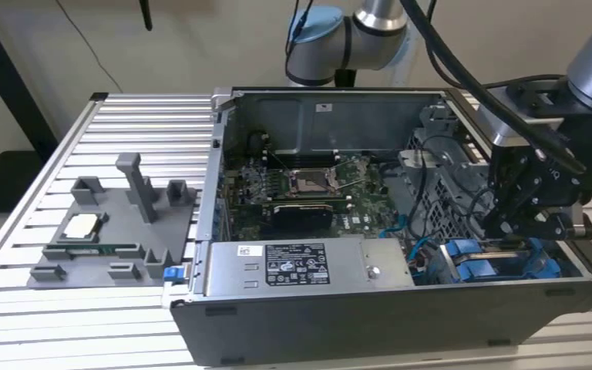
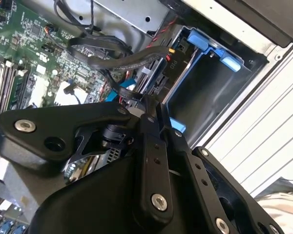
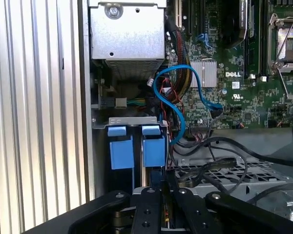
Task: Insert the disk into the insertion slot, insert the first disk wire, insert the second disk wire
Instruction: 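Insert the second disk wire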
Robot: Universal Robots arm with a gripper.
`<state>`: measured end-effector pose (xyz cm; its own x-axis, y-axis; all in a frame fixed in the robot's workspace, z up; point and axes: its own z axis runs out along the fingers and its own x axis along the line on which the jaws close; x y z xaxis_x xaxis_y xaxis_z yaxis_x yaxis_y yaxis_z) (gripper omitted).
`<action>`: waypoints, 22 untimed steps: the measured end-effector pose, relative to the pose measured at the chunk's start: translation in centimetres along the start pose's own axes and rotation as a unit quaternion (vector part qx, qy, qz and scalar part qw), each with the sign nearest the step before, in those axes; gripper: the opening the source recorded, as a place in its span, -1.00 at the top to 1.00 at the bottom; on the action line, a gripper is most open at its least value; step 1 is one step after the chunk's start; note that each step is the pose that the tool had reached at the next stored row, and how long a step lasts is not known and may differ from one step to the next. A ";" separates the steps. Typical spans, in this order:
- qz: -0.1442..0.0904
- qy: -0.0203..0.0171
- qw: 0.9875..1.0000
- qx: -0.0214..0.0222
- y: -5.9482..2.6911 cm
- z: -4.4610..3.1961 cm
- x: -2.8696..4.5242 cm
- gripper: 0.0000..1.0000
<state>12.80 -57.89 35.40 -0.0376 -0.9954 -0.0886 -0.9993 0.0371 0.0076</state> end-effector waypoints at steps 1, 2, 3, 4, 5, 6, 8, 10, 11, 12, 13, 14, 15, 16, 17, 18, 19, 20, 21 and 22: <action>0.000 0.000 1.000 0.000 0.00 0.03 0.00 0.68; 0.000 0.000 1.000 0.000 0.00 0.06 0.00 0.68; 0.000 0.000 1.000 0.000 0.00 0.08 0.01 0.68; 0.000 0.000 1.000 0.000 -0.01 0.10 0.01 0.68; 0.000 0.000 1.000 0.000 -0.02 0.11 0.01 0.68; 0.000 0.000 1.000 0.000 -0.02 0.13 0.01 0.68; 0.000 0.000 1.000 0.000 -0.02 0.15 0.01 0.68; 0.000 0.000 1.000 0.000 -0.03 0.20 0.02 0.68; 0.000 0.000 1.000 0.000 -0.04 0.24 0.02 0.68; 0.000 0.000 1.000 0.000 -0.07 0.29 0.02 0.68; 0.000 0.000 1.000 0.000 -0.10 0.34 0.02 0.68; 0.000 0.000 1.000 0.000 -0.14 0.40 0.03 0.68; 0.000 0.000 1.000 0.000 -0.17 0.47 0.04 0.68; 0.000 0.000 1.000 0.000 -0.21 0.56 0.04 0.68; 0.000 0.000 1.000 0.000 -0.27 0.63 0.04 0.68; 0.000 -0.001 1.000 0.000 -0.34 0.69 0.05 0.68; 0.000 -0.002 1.000 0.000 -0.44 0.73 0.04 0.68; 0.000 -0.002 1.000 0.000 -0.61 0.82 0.04 0.68; 0.000 -0.002 1.000 0.000 -0.77 0.89 0.03 0.68; 0.000 -0.002 1.000 0.000 -0.88 0.96 0.02 0.68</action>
<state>13.68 -57.86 34.43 -0.0371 -0.9950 -0.0932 -0.9993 0.0365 0.0077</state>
